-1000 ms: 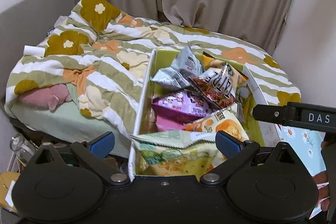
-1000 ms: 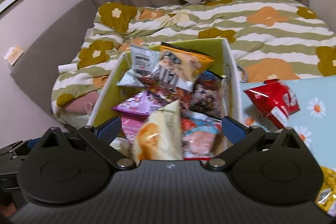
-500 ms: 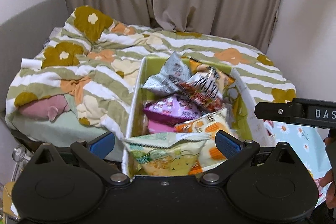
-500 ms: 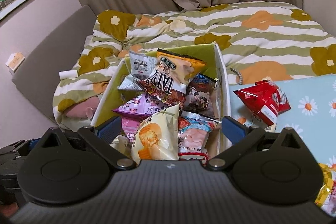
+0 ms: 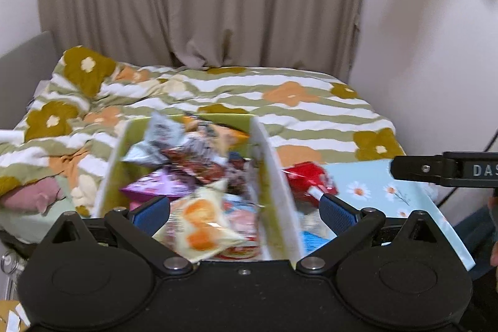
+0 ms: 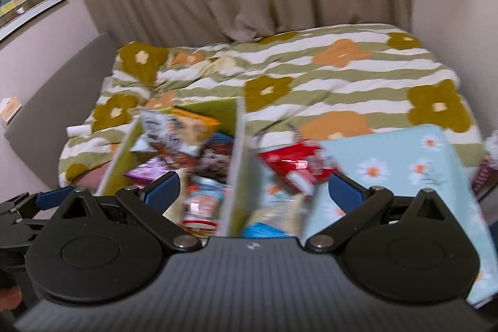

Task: Organize snacks
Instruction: 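Move both grippers back over the mat toward the remaining bags, then grasp a gold-yellow bag with the left gripper while the right grasps a pink-white bag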

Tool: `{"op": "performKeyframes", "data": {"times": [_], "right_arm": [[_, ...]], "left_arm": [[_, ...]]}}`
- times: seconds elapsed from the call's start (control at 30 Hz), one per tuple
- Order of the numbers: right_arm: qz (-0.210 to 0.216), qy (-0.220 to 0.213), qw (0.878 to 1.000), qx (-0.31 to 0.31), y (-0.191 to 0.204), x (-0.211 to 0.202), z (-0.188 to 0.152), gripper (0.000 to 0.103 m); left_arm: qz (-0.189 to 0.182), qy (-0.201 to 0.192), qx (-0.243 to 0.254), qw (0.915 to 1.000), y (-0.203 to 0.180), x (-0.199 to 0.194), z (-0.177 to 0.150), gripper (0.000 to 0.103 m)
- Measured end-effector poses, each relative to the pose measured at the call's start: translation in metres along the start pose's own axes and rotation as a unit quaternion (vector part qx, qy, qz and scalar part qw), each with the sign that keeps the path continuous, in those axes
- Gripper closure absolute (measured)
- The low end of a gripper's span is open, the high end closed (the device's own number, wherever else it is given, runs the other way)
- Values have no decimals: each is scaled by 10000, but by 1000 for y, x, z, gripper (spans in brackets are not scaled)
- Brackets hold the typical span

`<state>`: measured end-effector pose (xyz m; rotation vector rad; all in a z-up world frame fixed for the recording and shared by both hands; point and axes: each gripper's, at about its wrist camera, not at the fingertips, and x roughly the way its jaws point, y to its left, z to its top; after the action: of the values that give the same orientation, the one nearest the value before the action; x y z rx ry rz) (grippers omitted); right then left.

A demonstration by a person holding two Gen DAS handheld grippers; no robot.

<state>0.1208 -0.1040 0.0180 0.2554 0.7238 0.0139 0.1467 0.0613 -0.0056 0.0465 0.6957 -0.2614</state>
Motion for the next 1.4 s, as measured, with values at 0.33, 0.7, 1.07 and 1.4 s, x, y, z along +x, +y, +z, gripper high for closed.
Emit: {"op": "performKeyframes", "data": {"times": [0.33, 0.7, 1.07, 1.4], "right_arm": [[-696, 140, 9973, 186, -118, -33, -31, 0], [-902, 736, 9931, 151, -203, -13, -83, 0], [-696, 1299, 9891, 41, -226, 34, -127, 0], [-552, 1575, 9860, -43, -221, 55, -136, 0]], "left_arm": [[-237, 297, 320, 9988, -95, 25, -22, 0], [-860, 1017, 782, 9880, -183, 98, -61, 1], [-1404, 1754, 1468, 9633, -223, 173, -100, 13], [-1640, 2168, 1611, 9488, -229, 196, -118, 43]]}}
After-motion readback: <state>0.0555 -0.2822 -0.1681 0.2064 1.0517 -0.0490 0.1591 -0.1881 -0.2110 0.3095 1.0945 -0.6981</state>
